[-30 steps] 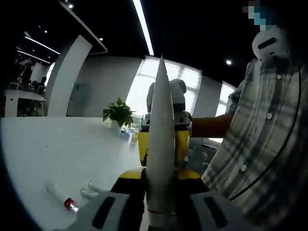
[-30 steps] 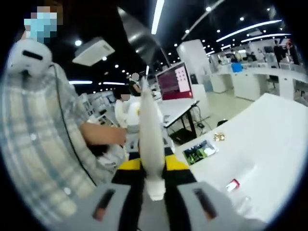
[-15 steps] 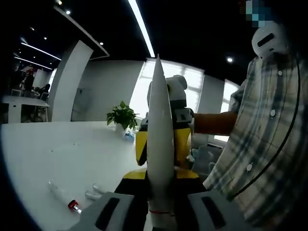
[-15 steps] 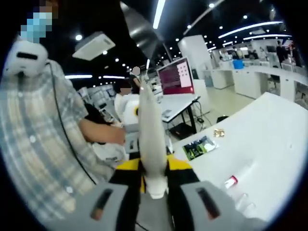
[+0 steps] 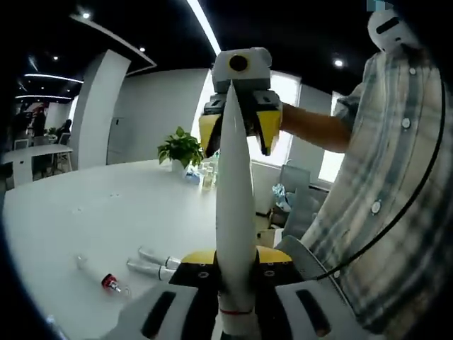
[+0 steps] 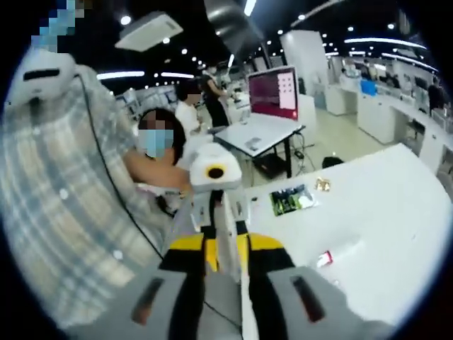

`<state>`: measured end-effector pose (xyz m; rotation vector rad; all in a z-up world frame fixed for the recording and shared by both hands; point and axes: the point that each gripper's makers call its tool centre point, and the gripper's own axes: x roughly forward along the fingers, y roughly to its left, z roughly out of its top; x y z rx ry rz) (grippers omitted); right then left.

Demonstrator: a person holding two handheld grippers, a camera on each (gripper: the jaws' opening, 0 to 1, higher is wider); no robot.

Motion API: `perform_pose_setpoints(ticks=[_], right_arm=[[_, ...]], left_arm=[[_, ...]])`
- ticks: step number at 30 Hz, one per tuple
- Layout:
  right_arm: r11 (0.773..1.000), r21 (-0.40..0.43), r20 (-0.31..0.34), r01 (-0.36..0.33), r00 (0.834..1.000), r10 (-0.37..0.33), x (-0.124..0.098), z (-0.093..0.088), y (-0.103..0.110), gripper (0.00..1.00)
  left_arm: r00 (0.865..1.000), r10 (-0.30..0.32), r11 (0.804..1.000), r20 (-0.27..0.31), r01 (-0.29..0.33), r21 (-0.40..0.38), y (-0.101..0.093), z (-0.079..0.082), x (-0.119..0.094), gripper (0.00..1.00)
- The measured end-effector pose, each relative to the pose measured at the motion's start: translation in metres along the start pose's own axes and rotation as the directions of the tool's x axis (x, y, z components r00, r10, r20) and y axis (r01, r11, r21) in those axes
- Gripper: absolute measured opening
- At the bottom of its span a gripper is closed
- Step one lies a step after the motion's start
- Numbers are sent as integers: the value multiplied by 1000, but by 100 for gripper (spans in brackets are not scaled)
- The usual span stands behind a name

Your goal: Arrange the skincare products in the storage area until every visible bottle or jar stands upright without overlapping.

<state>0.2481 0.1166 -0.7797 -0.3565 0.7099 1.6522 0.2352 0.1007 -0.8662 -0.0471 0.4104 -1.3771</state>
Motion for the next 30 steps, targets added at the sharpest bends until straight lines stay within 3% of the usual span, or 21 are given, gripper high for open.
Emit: perform_pose_setpoints(ticks=[2, 4, 8, 9, 11, 13, 20, 27, 29, 30], right_arm=[[999, -32, -111, -9, 994, 6, 5, -11, 2, 19], [997, -70, -220, -16, 976, 0, 10, -24, 3, 17], [993, -116, -313, -22, 950, -15, 20, -32, 1, 12], [994, -105, -312, -27, 950, -7, 23, -32, 2, 12], [998, -65, -352, -25, 936, 1, 26, -36, 3, 10], [992, -114, -384, -45, 923, -2, 31, -38, 4, 8], [985, -170, -417, -40, 908, -35, 46, -39, 2, 5], [975, -209, -457, -74, 889, -31, 52, -37, 0, 5], [973, -220, -464, -73, 885, -38, 51, -35, -3, 5], [972, -225, -467, -72, 883, -43, 51, -34, -5, 5]], left_arm=[[1000, 0, 1000, -18, 0, 10, -2, -5, 2, 16], [1000, 0, 1000, -24, 0, 11, -3, -7, 3, 16], [998, 22, 999, -53, -20, 36, -3, -14, 4, 16], [998, 25, 999, -56, -23, 31, -3, -15, 3, 16], [997, 39, 999, -64, -37, 32, -3, -21, 2, 16], [996, 53, 998, -69, -51, 35, -4, -25, 2, 18], [987, 138, 990, -80, -137, 15, 4, -37, -3, 22], [966, 245, 968, -76, -249, -36, 10, -46, -9, 25], [959, 271, 960, -87, -276, -45, 12, -54, -12, 29], [949, 290, 953, -121, -299, -57, 13, -63, -15, 31]])
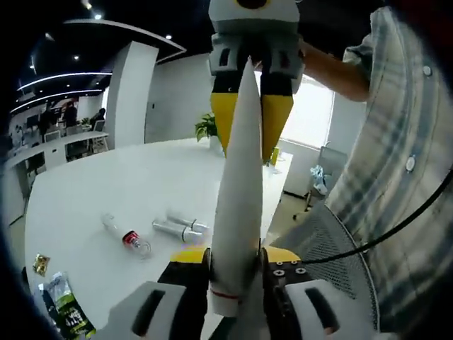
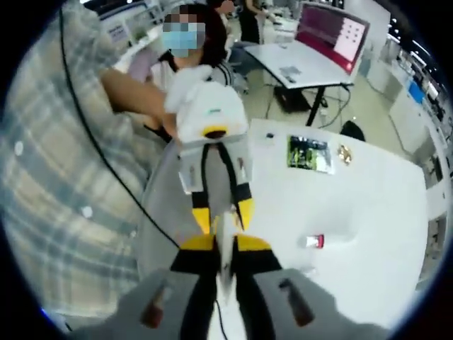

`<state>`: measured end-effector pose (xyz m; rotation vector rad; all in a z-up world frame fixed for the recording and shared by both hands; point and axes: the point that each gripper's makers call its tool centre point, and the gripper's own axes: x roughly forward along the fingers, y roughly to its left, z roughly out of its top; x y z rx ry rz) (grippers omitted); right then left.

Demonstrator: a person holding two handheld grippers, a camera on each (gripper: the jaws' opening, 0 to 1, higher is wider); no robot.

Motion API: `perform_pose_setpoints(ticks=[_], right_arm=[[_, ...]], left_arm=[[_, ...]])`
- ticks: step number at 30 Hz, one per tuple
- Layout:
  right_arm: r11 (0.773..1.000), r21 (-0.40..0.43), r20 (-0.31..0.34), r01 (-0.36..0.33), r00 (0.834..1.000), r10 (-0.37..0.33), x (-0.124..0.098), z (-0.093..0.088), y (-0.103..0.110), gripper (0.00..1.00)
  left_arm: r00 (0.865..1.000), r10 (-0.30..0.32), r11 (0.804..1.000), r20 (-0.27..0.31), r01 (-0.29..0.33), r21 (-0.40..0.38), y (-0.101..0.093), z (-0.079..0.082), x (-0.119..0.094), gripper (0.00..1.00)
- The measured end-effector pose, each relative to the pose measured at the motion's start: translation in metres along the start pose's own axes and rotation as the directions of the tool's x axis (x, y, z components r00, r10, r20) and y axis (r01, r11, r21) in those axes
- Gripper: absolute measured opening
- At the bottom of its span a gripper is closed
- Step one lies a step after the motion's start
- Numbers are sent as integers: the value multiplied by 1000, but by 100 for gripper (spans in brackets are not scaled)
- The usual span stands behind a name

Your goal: Arrange the skincare products in the storage area until every visible bottle or jar stands upright without overlapping.

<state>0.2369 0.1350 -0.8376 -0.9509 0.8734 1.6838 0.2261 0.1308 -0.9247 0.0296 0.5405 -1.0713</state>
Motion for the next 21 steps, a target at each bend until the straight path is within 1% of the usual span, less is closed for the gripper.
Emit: perform_pose_setpoints(ticks=[3, 4, 6, 7, 8, 9, 10, 11, 12, 15, 18, 20, 21], right_arm=[[1000, 0, -11, 11, 1000, -11, -4, -2, -9, 5], [1000, 2, -11, 11, 1000, -11, -4, -2, -11, 5], [1000, 5, -20, 16, 1000, -16, -6, -5, -16, 5], [1000, 3, -28, 19, 999, -19, -7, -6, -18, 5], [1000, 0, -34, 24, 999, -24, -7, -8, -21, 5], [1000, 1, -44, 30, 999, -29, -8, -10, -25, 5], [999, 4, -49, 32, 998, -32, -9, -12, -28, 5], [999, 5, -53, 34, 998, -34, -9, -14, -31, 5], [999, 9, -62, 40, 997, -39, -10, -17, -35, 5], [998, 12, -81, 58, 995, -57, -13, -24, -47, 5], [996, 21, -98, 81, 992, -79, -19, -30, -59, 5], [994, 36, -100, 104, 990, -100, -25, -34, -70, 5], [992, 47, -98, 118, 989, -113, -28, -37, -77, 5]], left_arm=[[998, 46, 999, -46, -46, 3, 5, -18, -6, 36], [998, 51, 999, -35, -51, 3, 6, -18, -8, 37], [997, 69, 997, -16, -69, -21, 8, -17, -13, 38], [994, 105, 993, -8, -106, -48, 14, -17, -19, 38], [993, 119, 992, -7, -120, -39, 16, -17, -23, 38], [988, 151, 988, -13, -151, -29, 21, -19, -26, 39], [980, 195, 981, -29, -196, -13, 27, -21, -31, 40], [975, 221, 975, -36, -221, 5, 31, -22, -33, 41], [965, 259, 966, -34, -258, 9, 38, -22, -36, 44], [944, 329, 944, -16, -330, -7, 51, -20, -40, 50], [914, 404, 915, 26, -404, -11, 66, -13, -47, 55], [899, 436, 900, 37, -435, -16, 72, -11, -52, 58], [881, 471, 882, 48, -472, 2, 80, -10, -55, 60]])
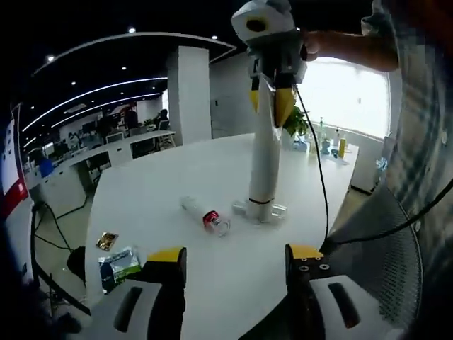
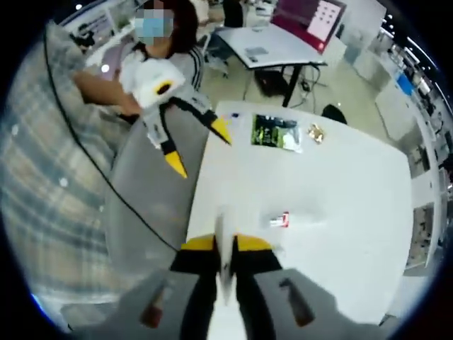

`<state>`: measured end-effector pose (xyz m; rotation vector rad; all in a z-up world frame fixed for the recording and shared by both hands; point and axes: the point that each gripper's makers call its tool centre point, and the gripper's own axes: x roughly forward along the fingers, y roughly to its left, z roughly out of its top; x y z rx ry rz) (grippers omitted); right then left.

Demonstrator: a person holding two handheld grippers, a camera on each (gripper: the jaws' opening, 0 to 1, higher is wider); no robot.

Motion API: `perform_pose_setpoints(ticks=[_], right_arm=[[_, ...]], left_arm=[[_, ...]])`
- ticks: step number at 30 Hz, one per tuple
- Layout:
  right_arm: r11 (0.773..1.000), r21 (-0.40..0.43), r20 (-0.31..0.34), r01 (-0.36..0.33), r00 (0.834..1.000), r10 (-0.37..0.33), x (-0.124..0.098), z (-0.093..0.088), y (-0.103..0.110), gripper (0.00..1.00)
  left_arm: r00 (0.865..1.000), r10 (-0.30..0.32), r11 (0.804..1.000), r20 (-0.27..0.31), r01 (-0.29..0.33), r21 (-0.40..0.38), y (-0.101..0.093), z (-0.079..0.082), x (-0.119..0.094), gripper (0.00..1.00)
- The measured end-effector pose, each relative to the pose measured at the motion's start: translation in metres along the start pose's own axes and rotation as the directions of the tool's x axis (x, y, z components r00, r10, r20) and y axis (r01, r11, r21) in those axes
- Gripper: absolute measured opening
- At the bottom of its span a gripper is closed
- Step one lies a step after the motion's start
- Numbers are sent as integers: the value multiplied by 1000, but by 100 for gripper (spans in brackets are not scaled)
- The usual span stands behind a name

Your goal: Arrange the skincare products in the storage area until every visible bottle or jar stands upright without overlapping.

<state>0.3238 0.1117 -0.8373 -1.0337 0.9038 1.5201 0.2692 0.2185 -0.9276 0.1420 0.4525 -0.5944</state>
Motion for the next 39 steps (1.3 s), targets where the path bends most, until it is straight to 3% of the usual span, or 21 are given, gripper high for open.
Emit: perform_pose_setpoints(ticks=[6, 8, 11, 12, 13, 17, 22, 25, 32, 39], right_arm=[[996, 59, -10, 71, 997, -70, -15, -19, -39, 5], [994, 70, -16, 87, 996, -86, -18, -25, -48, 6], [986, 105, -40, 127, 992, -123, -23, -39, -70, 6], [984, 113, -46, 136, 990, -132, -24, -42, -75, 6], [982, 119, -57, 150, 988, -144, -25, -48, -83, 6], [973, 164, -74, 164, 985, -153, -21, -64, -104, 5], [969, 181, -119, 170, 982, -150, -5, -81, -125, 5], [968, 185, -140, 169, 980, -144, 3, -88, -134, 6], [963, 203, -172, 179, 974, -145, 20, -105, -162, 6], [961, 219, -222, 171, 967, -122, 41, -125, -175, 6]], left_arm=[[988, 149, 983, -33, -144, 117, 37, -8, 1, 60], [986, 161, 978, -46, -153, 141, 42, -14, 3, 56], [986, 159, 981, -49, -153, 116, 39, -15, -2, 45], [986, 165, 980, 5, -165, 114, 39, -6, -3, 45], [984, 174, 975, 20, -176, 135, 40, -4, -4, 46], [983, 174, 978, -51, -166, 129, 39, -19, 0, 47], [983, 181, 977, -27, -177, 122, 42, -15, -2, 47], [984, 168, 983, -56, -162, 90, 42, -20, 0, 47], [983, 170, 984, -67, -165, 75, 44, -23, 1, 47], [979, 186, 982, -81, -182, 56, 48, -26, 0, 47]])
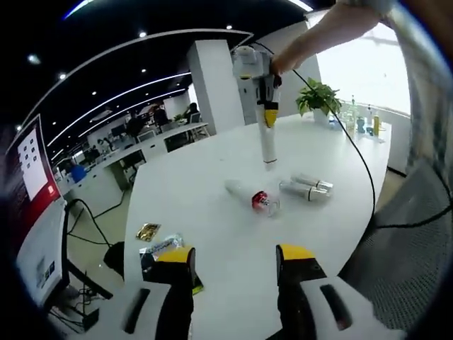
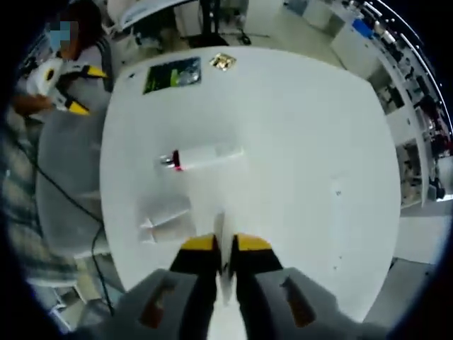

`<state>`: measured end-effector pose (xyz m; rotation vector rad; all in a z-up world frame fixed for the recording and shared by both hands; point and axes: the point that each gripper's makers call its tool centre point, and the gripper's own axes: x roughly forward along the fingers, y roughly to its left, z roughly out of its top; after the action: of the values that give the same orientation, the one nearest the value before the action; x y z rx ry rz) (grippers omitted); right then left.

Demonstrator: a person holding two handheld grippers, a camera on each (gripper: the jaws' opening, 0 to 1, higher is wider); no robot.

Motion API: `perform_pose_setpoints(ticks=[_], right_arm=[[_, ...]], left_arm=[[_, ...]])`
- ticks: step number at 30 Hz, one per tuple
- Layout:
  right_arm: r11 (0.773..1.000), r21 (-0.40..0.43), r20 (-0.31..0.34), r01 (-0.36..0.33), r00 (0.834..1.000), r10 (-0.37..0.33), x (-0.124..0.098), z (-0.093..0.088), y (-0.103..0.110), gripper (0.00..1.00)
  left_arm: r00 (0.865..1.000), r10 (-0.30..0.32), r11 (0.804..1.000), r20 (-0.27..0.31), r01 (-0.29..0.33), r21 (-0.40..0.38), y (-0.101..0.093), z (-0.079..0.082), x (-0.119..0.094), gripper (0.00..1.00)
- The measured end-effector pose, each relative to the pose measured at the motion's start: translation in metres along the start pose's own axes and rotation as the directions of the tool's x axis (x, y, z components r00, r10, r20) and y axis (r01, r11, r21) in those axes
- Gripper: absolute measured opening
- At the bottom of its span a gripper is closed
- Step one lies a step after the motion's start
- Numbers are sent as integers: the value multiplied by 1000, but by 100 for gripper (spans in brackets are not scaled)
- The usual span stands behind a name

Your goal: Arrange the skincare products in the storage area until every visible bottle or jar stands upright without overlapping.

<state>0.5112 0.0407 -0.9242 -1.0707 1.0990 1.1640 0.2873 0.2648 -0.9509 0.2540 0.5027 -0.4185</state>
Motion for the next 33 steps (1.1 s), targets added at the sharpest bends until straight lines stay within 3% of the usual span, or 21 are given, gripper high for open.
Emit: perform_pose_setpoints(ticks=[19, 33], right_arm=[[999, -5, -18, -39, 999, 39, 21, -10, -19, 7], [998, -39, -16, -46, 999, 45, 21, -10, -29, 10]], left_arm=[[999, 8, 1000, -38, -8, 5, 2, -8, 1, 45], [997, -1, 1000, -71, 2, 13, 0, -14, 3, 45]])
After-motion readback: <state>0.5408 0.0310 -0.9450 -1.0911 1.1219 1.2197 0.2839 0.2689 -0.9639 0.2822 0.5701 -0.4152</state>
